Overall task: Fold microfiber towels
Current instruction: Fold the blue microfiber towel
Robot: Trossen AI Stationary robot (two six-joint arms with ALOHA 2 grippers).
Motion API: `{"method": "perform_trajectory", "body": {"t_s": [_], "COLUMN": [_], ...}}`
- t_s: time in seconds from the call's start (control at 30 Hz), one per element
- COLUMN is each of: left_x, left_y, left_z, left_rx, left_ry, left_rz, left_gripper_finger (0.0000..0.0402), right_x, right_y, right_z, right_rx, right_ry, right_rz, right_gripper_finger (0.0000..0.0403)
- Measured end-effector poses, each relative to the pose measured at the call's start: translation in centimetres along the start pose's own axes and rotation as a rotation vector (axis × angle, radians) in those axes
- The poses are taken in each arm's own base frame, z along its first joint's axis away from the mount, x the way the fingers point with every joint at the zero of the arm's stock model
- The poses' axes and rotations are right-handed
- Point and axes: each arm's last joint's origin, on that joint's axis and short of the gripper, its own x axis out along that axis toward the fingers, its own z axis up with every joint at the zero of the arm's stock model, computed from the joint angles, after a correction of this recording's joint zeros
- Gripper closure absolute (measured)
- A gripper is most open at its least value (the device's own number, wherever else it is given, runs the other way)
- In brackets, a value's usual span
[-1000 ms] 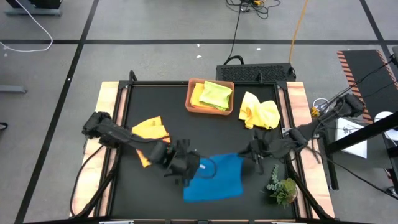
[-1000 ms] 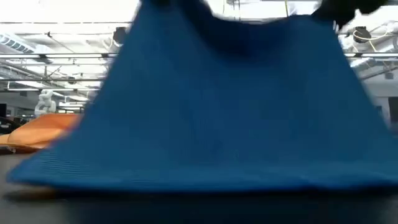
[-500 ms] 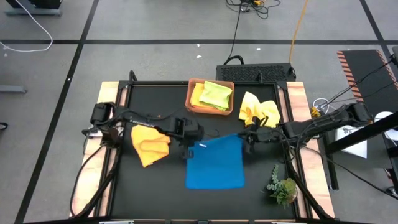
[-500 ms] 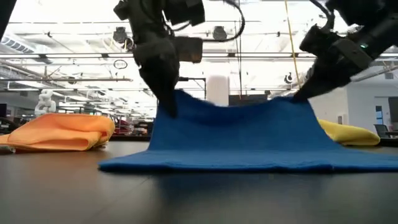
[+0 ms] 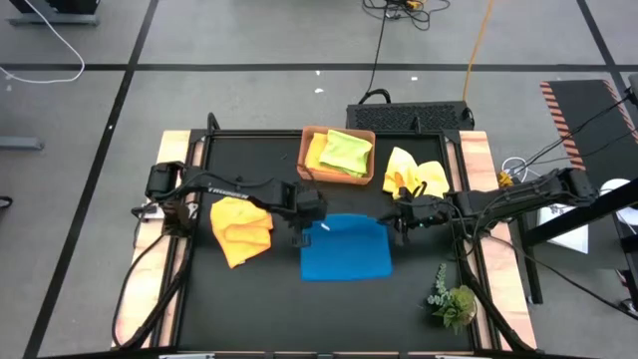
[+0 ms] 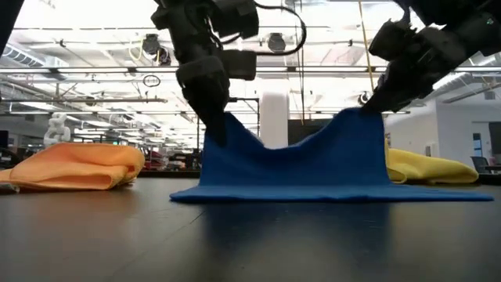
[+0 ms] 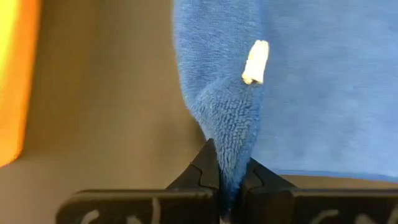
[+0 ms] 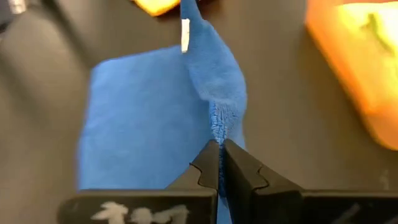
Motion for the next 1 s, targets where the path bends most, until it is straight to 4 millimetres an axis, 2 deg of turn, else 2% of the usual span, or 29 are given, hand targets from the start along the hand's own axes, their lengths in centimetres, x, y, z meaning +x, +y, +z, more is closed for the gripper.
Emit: {"method": "perform_trajectory", "body": {"t_s": [0.27, 0.47, 0.6, 0.77, 0.9, 1.0], "left_x": [-0.4, 0.2, 1.0, 2.0, 2.4, 2.0], "left_y": [-6.2, -9.6, -10.7, -11.1, -11.4, -11.7], "left_z": [-0.3, -1.1, -2.0, -3.0, -3.1, -2.4], "left_rx": [0.088, 0.159, 0.187, 0.195, 0.195, 0.175], "left_ry": [-0.049, -0.091, -0.113, -0.125, -0.148, -0.196], "left_rz": [0.014, 0.024, 0.008, -0.011, -0.081, -0.142], "left_gripper_finger": [0.0399, 0.0396, 0.0399, 0.0385, 0.0371, 0.0358], "right_x": [-0.4, -0.7, -0.3, 0.4, 0.6, 0.6], "right_y": [2.3, 4.0, 4.8, 5.0, 5.1, 5.1], "right_z": [-0.7, -1.5, -3.1, -5.0, -5.6, -5.7], "right_rx": [-0.007, 0.026, 0.005, 0.023, 0.056, 0.06], "right_ry": [0.023, 0.061, 0.1, 0.12, 0.118, 0.116], "right_rz": [0.11, 0.191, 0.229, 0.262, 0.363, 0.375], "right_gripper_finger": [0.0401, 0.0401, 0.0401, 0.0398, 0.0373, 0.0345]}}
